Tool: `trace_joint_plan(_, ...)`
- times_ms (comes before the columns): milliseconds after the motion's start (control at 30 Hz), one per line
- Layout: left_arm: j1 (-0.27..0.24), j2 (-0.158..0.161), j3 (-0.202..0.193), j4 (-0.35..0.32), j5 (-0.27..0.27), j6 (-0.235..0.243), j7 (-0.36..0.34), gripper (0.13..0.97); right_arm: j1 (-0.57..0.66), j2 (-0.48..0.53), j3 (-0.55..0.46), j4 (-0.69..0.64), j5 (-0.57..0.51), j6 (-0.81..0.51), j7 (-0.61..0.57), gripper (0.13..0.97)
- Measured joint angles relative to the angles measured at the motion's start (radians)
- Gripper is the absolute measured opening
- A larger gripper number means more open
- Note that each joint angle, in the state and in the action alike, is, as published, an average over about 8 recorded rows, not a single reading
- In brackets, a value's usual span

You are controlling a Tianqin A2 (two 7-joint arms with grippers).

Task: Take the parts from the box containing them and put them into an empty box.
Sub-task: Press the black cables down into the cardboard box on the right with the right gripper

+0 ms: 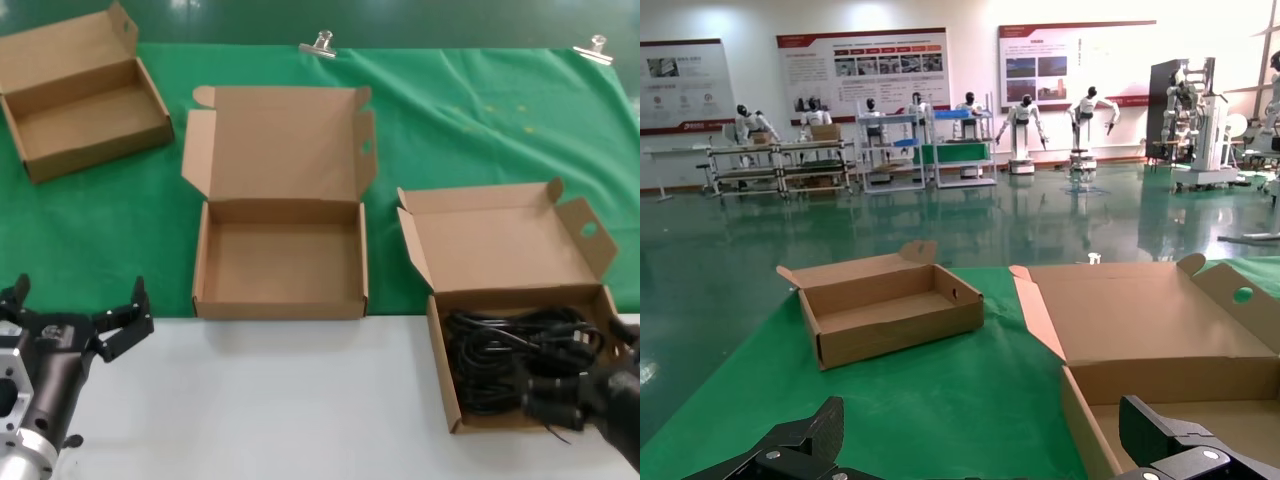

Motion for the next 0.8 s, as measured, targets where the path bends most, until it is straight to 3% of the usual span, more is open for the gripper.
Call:
trace_joint_plan(200, 0.0, 0.0, 0.0, 0.0, 0.0, 0.0, 0.0, 0.966, 0.093, 0.2, -0.176, -0.02, 0.031, 0.011, -0.061, 0.966)
trace_joint_plan(433, 0.0, 0.0, 0.0, 0.0, 0.0, 0.0, 0.0, 0.966, 0.333, 0.379, -0.472, -0.033, 0.132, 0.014, -0.19, 0.966)
trace_joint_plan(667, 0.0, 0.0, 0.0, 0.0, 0.0, 0.0, 0.0, 0.966, 0.578, 0.439, -0.77, -0.088, 0.32, 0.034, -0.444, 0.966)
trace_joint_plan(800, 0.0, 0.0, 0.0, 0.0, 0.0, 0.0, 0.0, 0.966, 0.677, 0.432, -0.879, -0.131, 0.453, 0.058, -0.615, 0.966)
